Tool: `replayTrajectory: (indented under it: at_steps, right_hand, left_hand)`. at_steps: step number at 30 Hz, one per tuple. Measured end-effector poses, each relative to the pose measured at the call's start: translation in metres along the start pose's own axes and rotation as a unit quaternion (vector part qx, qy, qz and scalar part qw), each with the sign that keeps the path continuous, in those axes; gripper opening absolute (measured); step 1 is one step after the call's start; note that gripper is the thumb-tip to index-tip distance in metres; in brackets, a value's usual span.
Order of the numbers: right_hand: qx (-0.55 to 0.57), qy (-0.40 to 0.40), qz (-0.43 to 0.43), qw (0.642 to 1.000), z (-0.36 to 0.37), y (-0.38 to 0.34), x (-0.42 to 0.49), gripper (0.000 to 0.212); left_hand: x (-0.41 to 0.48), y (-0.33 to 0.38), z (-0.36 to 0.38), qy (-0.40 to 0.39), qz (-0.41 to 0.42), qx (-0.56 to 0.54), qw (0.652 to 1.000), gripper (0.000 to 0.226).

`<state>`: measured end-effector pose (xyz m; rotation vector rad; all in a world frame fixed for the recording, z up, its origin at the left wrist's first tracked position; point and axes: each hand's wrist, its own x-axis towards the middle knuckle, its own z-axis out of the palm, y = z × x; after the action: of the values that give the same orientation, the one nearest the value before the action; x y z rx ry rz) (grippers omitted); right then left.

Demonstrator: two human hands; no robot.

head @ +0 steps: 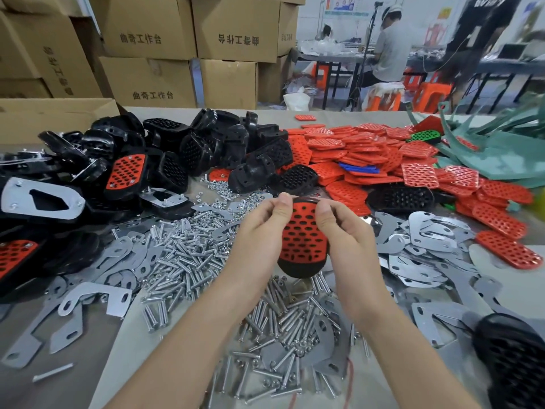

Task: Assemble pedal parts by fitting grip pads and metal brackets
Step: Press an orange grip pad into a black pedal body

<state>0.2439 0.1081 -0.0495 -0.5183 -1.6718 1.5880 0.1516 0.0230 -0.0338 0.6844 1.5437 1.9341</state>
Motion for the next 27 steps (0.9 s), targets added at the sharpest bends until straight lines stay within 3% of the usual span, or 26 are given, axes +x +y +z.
replayTrajectory:
  at_steps: [5,9,14,18,19,23,27]
  right_hand:
    - [-0.017,-0.019,-0.026,0.999,0.003,0.002,-0.002,0.023]
    - [0.004,-0.02,-0.024,1.0,0.003,0.007,0.003,0.024]
    - [0.113,0.013,0.057,0.992,-0.002,0.007,0.012,0.045]
    - [0.189,-0.005,0.079,0.979,-0.006,0.011,0.019,0.062]
    - [0.173,-0.019,0.079,0.982,-0.006,0.013,0.019,0.061]
    - [0.028,-0.069,0.048,0.996,-0.002,0.02,0.015,0.016]
    - [0.03,-0.03,0.053,0.998,-0.007,0.016,0.016,0.019]
  left_hand:
    - [0.003,-0.003,-0.003,0.018,0.031,0.055,0.998,0.033]
    - [0.003,-0.004,-0.004,0.025,0.038,0.032,0.998,0.027]
    - [0.004,-0.008,-0.005,-0.011,0.012,0.052,0.998,0.03]
    - [0.006,-0.01,-0.006,-0.015,0.036,0.078,0.996,0.017]
    - [0.007,-0.01,-0.006,0.006,0.039,0.065,0.997,0.017]
    - [0.01,-0.01,-0.01,0.054,0.025,0.005,0.998,0.022]
    - [0.009,-0.01,-0.009,0.005,0.045,0.092,0.995,0.014]
